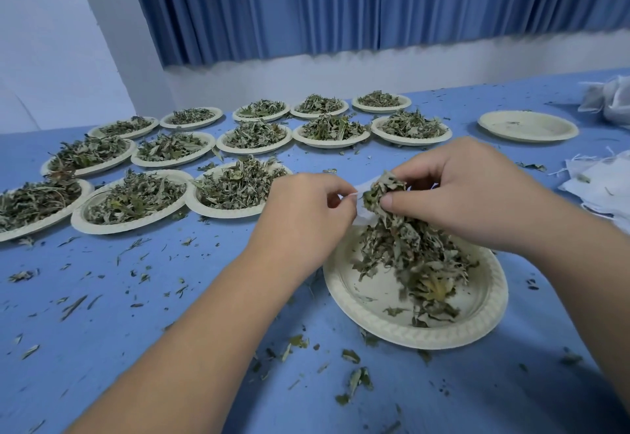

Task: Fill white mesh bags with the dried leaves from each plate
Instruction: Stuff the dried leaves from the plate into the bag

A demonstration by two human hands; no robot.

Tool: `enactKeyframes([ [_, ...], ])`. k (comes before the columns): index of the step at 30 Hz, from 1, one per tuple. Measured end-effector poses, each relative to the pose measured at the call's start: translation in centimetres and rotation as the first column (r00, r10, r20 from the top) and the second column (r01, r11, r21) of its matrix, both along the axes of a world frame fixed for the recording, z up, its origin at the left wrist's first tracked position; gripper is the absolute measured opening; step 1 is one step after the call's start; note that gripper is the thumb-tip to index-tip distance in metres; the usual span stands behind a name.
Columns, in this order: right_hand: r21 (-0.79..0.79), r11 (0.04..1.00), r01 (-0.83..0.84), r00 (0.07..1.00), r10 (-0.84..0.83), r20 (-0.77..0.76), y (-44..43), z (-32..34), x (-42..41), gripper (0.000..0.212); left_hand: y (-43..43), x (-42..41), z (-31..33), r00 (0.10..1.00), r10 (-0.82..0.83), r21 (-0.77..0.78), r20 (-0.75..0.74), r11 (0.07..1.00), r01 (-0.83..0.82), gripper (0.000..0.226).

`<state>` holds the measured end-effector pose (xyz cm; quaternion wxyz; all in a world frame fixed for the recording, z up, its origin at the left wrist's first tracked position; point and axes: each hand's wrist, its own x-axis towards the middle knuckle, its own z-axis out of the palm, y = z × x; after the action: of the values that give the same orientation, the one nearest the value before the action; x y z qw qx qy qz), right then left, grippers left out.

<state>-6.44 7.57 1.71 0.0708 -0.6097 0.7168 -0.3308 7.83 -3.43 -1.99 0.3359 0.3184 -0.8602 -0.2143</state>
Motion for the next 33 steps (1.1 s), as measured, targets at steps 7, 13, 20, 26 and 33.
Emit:
enactKeyframes([
  [7, -0.034, 0.996, 0.077, 0.961, -0.083, -0.262, -0.4, -0.7, 0.5, 0.025, 0.4, -0.8, -0.5, 0.991, -0.014, 0.081, -0.135, 0.996, 0.025, 0.011],
  [13, -0.017, 0.996, 0.083, 0.942, -0.084, -0.325, -0.6, -1.0, 0.6, 0.023, 0.8, -1.3, -0.8, 0.974, -0.026, 0.197, -0.224, 0.978, 0.071, 0.012],
  [20, 0.030, 0.993, 0.114, 0.919, -0.094, -0.383, -0.5, -0.7, 1.1, 0.023, 1.3, -1.5, -0.7, 0.965, -0.058, 0.236, -0.254, 0.964, 0.120, 0.023],
  [26, 0.088, 0.977, 0.194, 0.888, -0.136, -0.439, -0.5, -1.0, 1.2, 0.022, 1.7, -1.9, -1.0, 0.968, -0.102, 0.221, -0.229, 0.963, 0.154, 0.012],
  [33, 0.194, 0.969, 0.153, 0.900, -0.056, -0.432, -0.5, -1.1, 1.2, 0.030, 1.6, -2.0, -1.4, 0.967, -0.085, 0.240, -0.240, 0.960, 0.144, 0.015],
])
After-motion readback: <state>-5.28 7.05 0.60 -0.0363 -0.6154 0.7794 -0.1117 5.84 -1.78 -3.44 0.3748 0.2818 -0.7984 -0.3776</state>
